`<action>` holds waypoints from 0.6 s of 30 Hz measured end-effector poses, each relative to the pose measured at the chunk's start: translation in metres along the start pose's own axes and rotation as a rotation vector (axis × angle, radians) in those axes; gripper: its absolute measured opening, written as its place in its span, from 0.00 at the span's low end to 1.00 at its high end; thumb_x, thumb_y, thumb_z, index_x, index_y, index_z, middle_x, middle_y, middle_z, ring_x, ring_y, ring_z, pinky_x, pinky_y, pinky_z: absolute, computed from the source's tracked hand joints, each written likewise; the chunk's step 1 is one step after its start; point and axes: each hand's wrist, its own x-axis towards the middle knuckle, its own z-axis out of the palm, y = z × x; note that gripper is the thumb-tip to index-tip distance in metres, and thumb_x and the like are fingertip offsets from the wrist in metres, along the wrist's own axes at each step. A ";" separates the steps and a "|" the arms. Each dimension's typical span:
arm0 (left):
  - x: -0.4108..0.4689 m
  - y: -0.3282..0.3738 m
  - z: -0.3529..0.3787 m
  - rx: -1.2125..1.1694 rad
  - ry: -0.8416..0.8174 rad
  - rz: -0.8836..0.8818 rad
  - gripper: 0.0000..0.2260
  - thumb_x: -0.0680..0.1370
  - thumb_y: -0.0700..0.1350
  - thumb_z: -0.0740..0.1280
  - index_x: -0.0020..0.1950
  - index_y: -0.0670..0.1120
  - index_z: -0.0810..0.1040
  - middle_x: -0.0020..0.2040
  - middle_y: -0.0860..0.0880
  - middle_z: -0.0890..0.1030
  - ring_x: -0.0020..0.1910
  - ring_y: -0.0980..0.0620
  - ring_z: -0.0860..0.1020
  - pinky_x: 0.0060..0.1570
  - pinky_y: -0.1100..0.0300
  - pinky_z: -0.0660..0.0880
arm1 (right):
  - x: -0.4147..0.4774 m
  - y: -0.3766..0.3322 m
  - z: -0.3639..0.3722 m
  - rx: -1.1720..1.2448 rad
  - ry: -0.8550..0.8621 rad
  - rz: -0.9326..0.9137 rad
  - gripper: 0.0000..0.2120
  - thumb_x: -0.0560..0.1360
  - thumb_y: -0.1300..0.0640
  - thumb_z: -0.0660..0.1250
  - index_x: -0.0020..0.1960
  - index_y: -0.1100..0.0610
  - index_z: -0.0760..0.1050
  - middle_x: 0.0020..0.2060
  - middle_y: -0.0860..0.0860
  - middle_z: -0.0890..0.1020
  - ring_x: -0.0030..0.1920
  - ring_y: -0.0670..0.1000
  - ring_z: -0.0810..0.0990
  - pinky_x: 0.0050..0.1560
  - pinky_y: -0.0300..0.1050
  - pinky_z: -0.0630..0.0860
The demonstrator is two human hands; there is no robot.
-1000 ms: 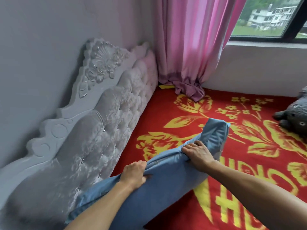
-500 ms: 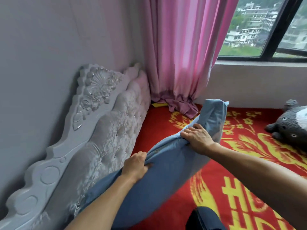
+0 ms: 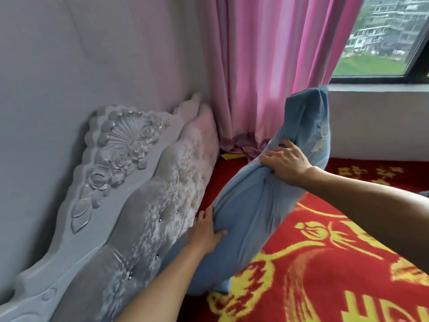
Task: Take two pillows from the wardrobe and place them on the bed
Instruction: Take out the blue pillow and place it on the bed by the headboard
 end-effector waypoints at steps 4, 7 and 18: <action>0.081 0.015 0.018 -0.156 0.004 -0.027 0.28 0.75 0.51 0.68 0.70 0.45 0.62 0.67 0.43 0.71 0.63 0.40 0.72 0.60 0.44 0.72 | 0.052 0.036 0.036 -0.064 -0.033 0.004 0.12 0.76 0.56 0.57 0.58 0.49 0.72 0.51 0.46 0.82 0.52 0.53 0.80 0.62 0.51 0.61; 0.130 0.012 0.041 -0.210 -0.013 -0.066 0.27 0.74 0.48 0.69 0.69 0.43 0.63 0.66 0.41 0.72 0.63 0.40 0.73 0.60 0.45 0.72 | 0.086 0.044 0.076 -0.051 -0.069 -0.019 0.11 0.77 0.56 0.57 0.57 0.50 0.73 0.51 0.47 0.82 0.53 0.53 0.80 0.63 0.52 0.61; 0.249 -0.061 0.111 0.003 0.085 -0.268 0.48 0.62 0.62 0.76 0.74 0.48 0.55 0.73 0.45 0.66 0.69 0.41 0.67 0.65 0.43 0.67 | 0.169 -0.001 0.296 0.468 0.134 0.329 0.25 0.73 0.50 0.69 0.67 0.52 0.70 0.72 0.55 0.67 0.74 0.57 0.60 0.69 0.61 0.59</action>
